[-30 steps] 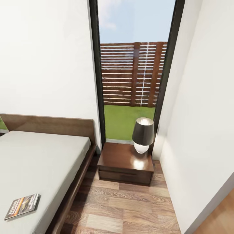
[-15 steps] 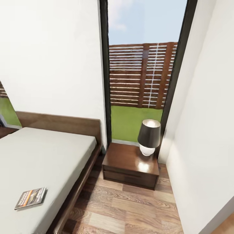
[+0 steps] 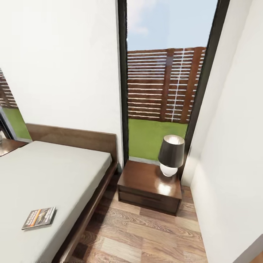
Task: In the bedroom, move the book from the bed onto either nightstand, and place the two sandals side by side next to the bed.
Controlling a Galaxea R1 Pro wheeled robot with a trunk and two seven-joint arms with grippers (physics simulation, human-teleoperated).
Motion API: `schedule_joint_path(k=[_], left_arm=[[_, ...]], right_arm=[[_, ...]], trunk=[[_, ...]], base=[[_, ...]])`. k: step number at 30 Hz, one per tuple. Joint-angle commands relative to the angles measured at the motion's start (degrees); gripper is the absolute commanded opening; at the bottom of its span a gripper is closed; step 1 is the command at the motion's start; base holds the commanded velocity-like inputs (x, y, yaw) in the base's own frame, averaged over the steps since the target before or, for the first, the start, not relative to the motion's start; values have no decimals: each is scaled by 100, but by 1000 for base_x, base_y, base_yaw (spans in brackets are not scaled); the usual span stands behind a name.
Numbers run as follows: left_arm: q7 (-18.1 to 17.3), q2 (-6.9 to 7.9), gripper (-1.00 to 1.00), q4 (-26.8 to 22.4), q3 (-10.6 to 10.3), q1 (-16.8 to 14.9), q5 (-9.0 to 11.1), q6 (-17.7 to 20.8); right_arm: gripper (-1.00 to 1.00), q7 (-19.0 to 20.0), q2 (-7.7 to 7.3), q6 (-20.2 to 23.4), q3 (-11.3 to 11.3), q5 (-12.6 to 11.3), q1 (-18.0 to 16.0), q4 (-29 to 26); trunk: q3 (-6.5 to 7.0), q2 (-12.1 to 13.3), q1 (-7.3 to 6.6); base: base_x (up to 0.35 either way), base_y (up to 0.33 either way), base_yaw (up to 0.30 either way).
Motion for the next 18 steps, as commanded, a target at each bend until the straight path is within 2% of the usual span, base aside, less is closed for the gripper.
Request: schedule_joint_path(k=[1, 10, 18], left_arm=[[18, -2, -100, 9, 48, -7, -60, -21], [18, -4, -100, 9, 48, -7, -60, -21], [18, -30, -100, 11, 48, -7, -61, -21]], right_arm=[[-100, -14, 2, -22, 49, -60, -5, 4], [-100, -14, 4, -22, 51, -60, -4, 6], [-100, -14, 3, -22, 49, -60, -5, 6]], trunk=[[-13, -12, 3], [-13, -12, 3], [-13, -12, 3]], base=[[0, -4, 243], [0, -3, 275], [0, -86, 252]])
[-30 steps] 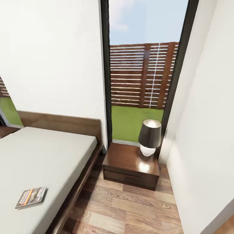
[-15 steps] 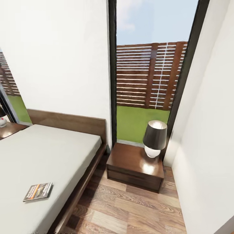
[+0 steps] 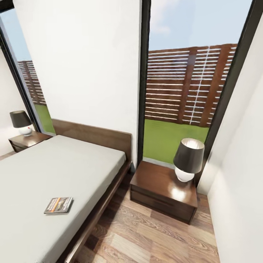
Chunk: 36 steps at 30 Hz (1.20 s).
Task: In the bedroom, move the book from the bed onto either nightstand, and place the two sandals side by side next to the bed.
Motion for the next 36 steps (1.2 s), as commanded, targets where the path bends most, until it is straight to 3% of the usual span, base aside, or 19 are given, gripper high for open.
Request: schedule_joint_path(k=[1, 7, 14, 24, 36], left_arm=[[17, -4, -100, 8, 47, -6, -60, -21], [17, -8, -100, 9, 47, 10, -78, -26], [17, -10, -100, 6, 51, 57, -325, -45], [17, -3, -100, 17, 56, 86, -371, -183], [17, 9, -100, 6, 56, 419, -365, -331]], right_arm=[[-100, -14, 0, -22, 46, -60, -5, 4], [-100, -14, -6, -22, 42, -60, -7, 3], [-100, -14, -14, -22, 41, -60, -5, 7], [-100, -13, -27, -16, 44, -53, 6, 47], [-100, -10, -37, -20, 44, -50, 141, 188]], trunk=[[-13, -13, 3], [-13, -13, 3], [-13, -13, 3], [-13, -13, 3], [-13, -13, 3]], base=[[0, -82, 114], [0, -41, 56], [0, -7, 10], [0, -1, 1], [0, 0, 0]])
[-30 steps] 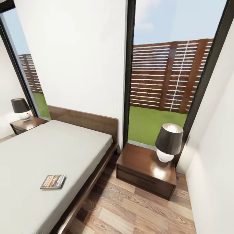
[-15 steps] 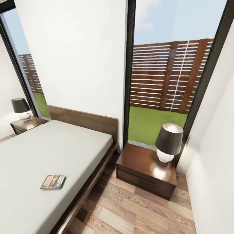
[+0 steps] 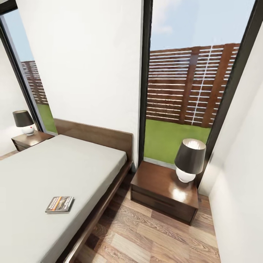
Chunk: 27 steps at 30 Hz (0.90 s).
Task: In the bedroom, move the book from the bed onto either nightstand, and place the two sandals side by side next to the bed.
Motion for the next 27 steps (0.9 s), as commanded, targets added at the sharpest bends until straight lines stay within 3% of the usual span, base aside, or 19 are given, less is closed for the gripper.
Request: schedule_joint_path(k=[1, 21, 27], left_arm=[[18, 1, -100, 5, 42, 44, -63, -59], [18, 4, -100, 14, 42, 184, -63, -125], [18, 0, -100, 12, 42, 184, -67, -125]], right_arm=[[-100, -10, 1, -26, 56, -55, 37, 17], [-100, -8, -19, -27, 51, -56, 337, 23], [-100, -8, -17, -27, 50, -56, 345, -3]], trunk=[[-12, -13, 4], [-12, -13, 4], [-12, -13, 4]], base=[[0, 0, 0], [0, 0, 0], [0, 0, 122]])
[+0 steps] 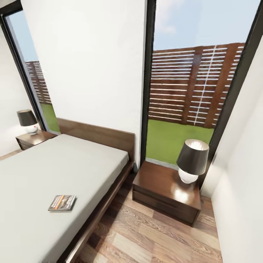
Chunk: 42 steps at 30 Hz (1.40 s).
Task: In the bedroom, move the book from the bed onto either nightstand, and place the two sandals side by side next to the bed.
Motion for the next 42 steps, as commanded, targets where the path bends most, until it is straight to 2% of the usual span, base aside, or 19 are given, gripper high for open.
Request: schedule_joint_path(k=[1, 12, 21, 42], left_arm=[[19, -3, -100, 8, 47, -7, -61, -20], [11, -5, -100, 7, 47, -7, -66, -17], [11, -19, -100, 12, 47, -6, -74, -20], [11, -24, -100, 14, 47, -7, -75, -19]], right_arm=[[-100, -11, 3, -27, 48, -60, -5, 6], [-100, -11, 15, -27, 64, -60, -3, 10], [-100, -12, 19, -27, 225, -62, -3, 34], [-100, -12, 44, -27, 253, -63, -3, 45]], trunk=[[-13, -12, 3], [-13, -12, 3], [-13, -12, 3], [-13, -12, 3]], base=[[0, -5, 217], [25, -95, 272], [10, -116, 291], [0, -31, 292]])
